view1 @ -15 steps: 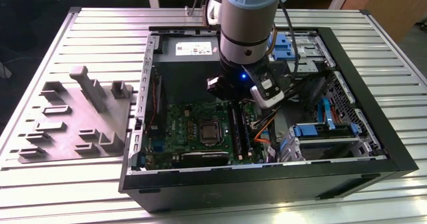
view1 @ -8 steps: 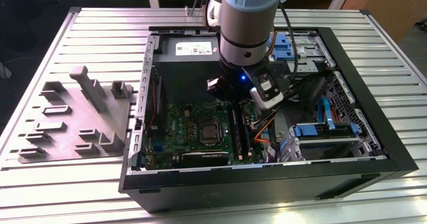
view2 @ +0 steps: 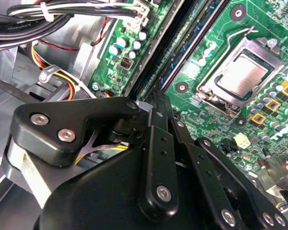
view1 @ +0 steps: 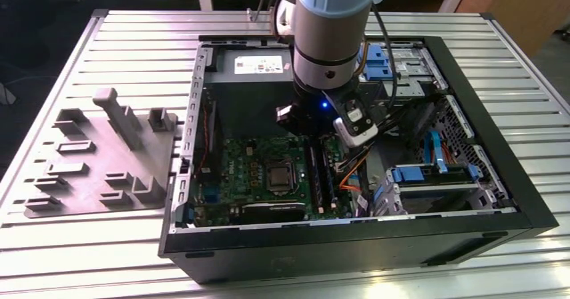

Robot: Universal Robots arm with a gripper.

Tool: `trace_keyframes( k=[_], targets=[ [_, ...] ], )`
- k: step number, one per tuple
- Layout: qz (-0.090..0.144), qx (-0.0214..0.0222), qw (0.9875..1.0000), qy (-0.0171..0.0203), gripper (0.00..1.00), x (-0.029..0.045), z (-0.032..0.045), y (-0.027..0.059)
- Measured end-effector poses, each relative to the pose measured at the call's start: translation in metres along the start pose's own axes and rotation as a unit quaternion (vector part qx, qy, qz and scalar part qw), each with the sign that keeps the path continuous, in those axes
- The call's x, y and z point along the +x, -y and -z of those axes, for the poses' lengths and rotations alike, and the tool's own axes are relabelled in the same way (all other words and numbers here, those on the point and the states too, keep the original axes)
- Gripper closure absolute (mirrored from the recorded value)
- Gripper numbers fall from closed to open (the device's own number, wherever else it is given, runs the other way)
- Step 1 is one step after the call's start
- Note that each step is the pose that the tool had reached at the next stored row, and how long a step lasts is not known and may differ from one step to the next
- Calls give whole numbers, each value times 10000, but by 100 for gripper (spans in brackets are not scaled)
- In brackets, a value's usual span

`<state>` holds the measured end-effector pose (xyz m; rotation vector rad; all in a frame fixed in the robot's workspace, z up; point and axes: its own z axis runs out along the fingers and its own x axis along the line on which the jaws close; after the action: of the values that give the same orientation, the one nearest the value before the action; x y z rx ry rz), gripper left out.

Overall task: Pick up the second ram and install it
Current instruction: 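Press down the second ram until it locks into place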

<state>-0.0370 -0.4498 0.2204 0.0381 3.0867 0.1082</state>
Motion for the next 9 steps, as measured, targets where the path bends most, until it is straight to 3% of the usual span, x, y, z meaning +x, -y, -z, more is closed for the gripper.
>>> trace_keyframes(
  k=[9],
  targets=[
    [0, 2, 10000, -1, 90, 2, -20, 2]
  ],
)
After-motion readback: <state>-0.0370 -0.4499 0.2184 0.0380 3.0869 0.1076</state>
